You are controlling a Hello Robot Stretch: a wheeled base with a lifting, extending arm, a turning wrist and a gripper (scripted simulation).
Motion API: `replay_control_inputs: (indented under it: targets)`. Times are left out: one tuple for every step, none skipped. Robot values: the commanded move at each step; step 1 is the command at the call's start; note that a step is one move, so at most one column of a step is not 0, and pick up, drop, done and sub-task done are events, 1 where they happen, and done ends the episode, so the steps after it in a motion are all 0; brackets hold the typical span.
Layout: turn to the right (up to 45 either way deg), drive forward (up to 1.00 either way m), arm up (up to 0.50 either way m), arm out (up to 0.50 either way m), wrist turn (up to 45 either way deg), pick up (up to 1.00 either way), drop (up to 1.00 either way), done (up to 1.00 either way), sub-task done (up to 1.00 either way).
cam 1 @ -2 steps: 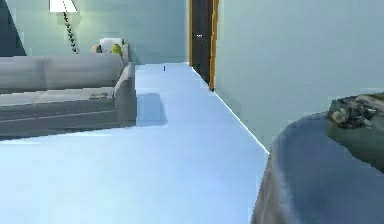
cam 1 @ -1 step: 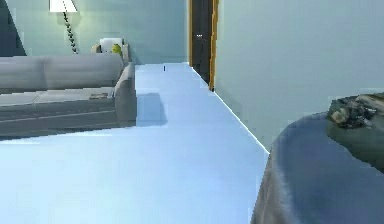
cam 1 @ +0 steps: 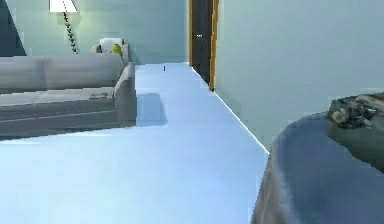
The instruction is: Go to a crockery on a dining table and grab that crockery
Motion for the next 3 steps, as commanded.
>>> replay_control_inputs:
  targets:
    - [0.0,0.00,0.00,0.00,45.0,0.00,0.00,0.00,0.00]
    - [0.0,0.00,0.00,0.00,27.0,0.00,0.00,0.00,0.00]
    - [0.0,0.00,0.00,0.00,0.0,1.00,0.00,0.00,0.00]
